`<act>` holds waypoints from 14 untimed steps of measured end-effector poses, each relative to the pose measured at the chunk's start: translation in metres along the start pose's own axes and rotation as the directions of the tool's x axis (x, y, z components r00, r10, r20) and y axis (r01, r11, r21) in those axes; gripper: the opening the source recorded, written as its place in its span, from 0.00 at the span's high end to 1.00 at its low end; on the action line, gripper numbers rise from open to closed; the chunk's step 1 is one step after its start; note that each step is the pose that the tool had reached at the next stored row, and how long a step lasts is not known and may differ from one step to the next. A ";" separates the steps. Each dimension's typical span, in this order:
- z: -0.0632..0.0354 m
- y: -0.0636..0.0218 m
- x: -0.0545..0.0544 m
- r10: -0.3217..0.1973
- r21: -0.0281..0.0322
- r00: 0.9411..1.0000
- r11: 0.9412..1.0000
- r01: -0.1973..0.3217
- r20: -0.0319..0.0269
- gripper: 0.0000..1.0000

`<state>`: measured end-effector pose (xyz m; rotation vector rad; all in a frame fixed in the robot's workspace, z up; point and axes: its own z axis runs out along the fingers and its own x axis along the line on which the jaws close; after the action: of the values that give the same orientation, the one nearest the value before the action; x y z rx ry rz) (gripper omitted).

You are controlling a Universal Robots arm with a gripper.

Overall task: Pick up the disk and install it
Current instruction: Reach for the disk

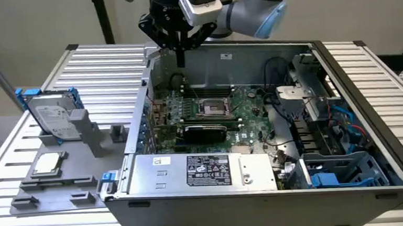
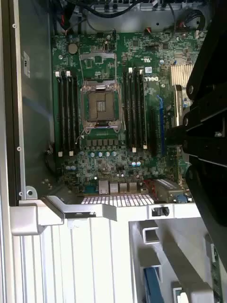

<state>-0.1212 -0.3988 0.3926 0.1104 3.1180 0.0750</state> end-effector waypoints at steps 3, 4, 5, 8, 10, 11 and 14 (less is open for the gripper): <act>0.0000 0.0000 0.000 0.000 0.000 1.000 1.000 0.000 0.000 0.89; 0.0000 0.0000 0.000 0.000 0.000 1.000 1.000 0.000 0.000 0.89; 0.0000 0.0000 0.000 0.000 0.000 1.000 1.000 0.000 0.000 0.89; 0.0000 0.0000 0.000 0.000 0.000 1.000 1.000 0.000 0.000 0.89; 0.0000 0.0000 0.000 0.000 0.000 1.000 1.000 0.000 0.000 0.89; 0.0000 0.0000 0.000 0.000 0.000 1.000 1.000 0.000 0.000 0.89; -0.0001 -0.0001 0.001 0.000 0.000 1.000 1.000 0.000 -0.001 0.89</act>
<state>-0.1219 -0.3988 0.3927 0.1108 3.1194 0.0748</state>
